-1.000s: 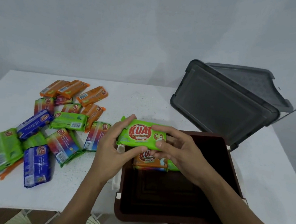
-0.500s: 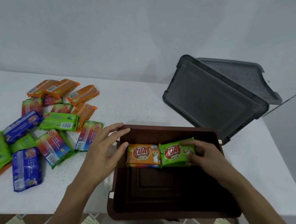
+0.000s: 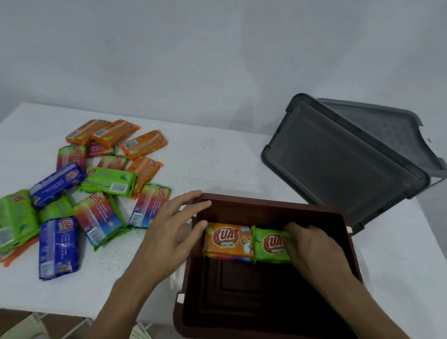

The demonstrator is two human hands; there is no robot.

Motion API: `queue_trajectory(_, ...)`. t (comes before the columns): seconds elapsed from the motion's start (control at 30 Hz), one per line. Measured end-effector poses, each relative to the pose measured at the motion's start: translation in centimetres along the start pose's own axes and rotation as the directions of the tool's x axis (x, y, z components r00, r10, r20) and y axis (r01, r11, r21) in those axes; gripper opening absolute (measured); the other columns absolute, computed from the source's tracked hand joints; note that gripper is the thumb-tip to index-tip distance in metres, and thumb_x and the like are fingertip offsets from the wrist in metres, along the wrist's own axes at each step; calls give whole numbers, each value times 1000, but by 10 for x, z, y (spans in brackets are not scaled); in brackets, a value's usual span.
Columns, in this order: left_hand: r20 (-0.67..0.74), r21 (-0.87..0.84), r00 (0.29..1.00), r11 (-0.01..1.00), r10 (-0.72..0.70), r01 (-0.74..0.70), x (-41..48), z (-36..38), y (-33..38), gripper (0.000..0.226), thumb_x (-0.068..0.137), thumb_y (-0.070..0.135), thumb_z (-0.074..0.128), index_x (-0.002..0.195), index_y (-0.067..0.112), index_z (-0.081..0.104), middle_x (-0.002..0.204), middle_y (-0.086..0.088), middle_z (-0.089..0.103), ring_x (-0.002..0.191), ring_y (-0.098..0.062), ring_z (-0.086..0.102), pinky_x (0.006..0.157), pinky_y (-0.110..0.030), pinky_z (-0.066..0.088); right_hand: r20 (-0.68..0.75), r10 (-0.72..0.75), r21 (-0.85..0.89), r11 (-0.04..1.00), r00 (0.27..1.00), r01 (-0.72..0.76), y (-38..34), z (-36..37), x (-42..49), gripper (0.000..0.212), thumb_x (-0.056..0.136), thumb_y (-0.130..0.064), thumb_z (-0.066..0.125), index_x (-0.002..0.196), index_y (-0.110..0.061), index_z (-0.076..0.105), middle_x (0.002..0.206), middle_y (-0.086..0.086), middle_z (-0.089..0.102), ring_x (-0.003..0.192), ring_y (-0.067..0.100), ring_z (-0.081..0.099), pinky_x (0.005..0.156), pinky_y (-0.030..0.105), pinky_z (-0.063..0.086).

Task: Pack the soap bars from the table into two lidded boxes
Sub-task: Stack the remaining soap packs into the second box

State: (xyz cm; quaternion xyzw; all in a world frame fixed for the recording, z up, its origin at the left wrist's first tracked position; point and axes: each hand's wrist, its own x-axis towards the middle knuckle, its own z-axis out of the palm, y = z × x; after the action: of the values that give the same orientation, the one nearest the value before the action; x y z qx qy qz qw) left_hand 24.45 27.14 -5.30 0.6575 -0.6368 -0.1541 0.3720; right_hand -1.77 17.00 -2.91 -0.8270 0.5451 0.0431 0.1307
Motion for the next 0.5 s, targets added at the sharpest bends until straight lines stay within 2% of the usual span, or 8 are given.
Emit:
queue_trajectory(0.07,0,-47,1000,999,-18,18,-3,-6,-2,38,95,41,50,130,29,58,139,14,48,132,-3,41,106,-17,34,-62,-58,62,996,996,62,-20,-20,5,22,96,-38,51,113,-27,61,98,-6,67,85,11,63,67,24,49)
queue_trajectory(0.1,-3,-57,1000,998,-30,30,-5,-9,-4,37,95,41,50,129,29,58,137,15,50,131,0,42,105,-14,34,-78,-92,144,984,993,103,-33,-30,7,20,95,-38,53,110,-27,62,94,-8,68,82,7,63,68,24,52)
queue_trajectory(0.17,-8,-50,998,997,-66,66,-10,-20,-17,38,95,43,49,128,28,59,133,14,55,126,3,46,102,-13,37,-102,-182,309,929,978,205,-59,-47,14,19,94,-36,56,110,-27,64,91,-10,70,78,4,64,72,28,57)
queue_trajectory(0.23,-13,-15,994,994,-107,106,-14,-35,-38,40,94,43,49,129,27,59,131,13,58,124,1,49,102,-17,40,-151,-297,353,875,943,332,-85,-52,26,24,95,-34,56,117,-27,63,95,-8,71,83,4,65,79,29,57)
queue_trajectory(0.3,-30,34,987,987,-157,158,-16,-52,-61,37,94,38,53,128,24,60,129,8,60,121,-5,53,99,-26,44,-172,-423,298,838,889,457,-111,-49,41,28,96,-34,53,123,-28,59,104,-5,69,92,9,63,86,33,54)
queue_trajectory(0.37,-73,132,975,967,-209,217,-13,-72,-84,32,93,25,60,125,22,62,127,2,61,116,-13,55,93,-32,46,-86,-551,227,801,830,554,-142,-40,59,32,98,-31,48,129,-29,54,109,0,64,97,16,60,88,36,49)
queue_trajectory(0.5,-112,307,964,915,-239,262,4,-107,-121,36,88,14,67,123,17,63,123,-7,63,111,-26,57,91,-40,46,135,-688,36,723,713,690,-204,-6,87,45,95,-17,50,139,-28,45,109,10,52,91,28,58,74,39,50)
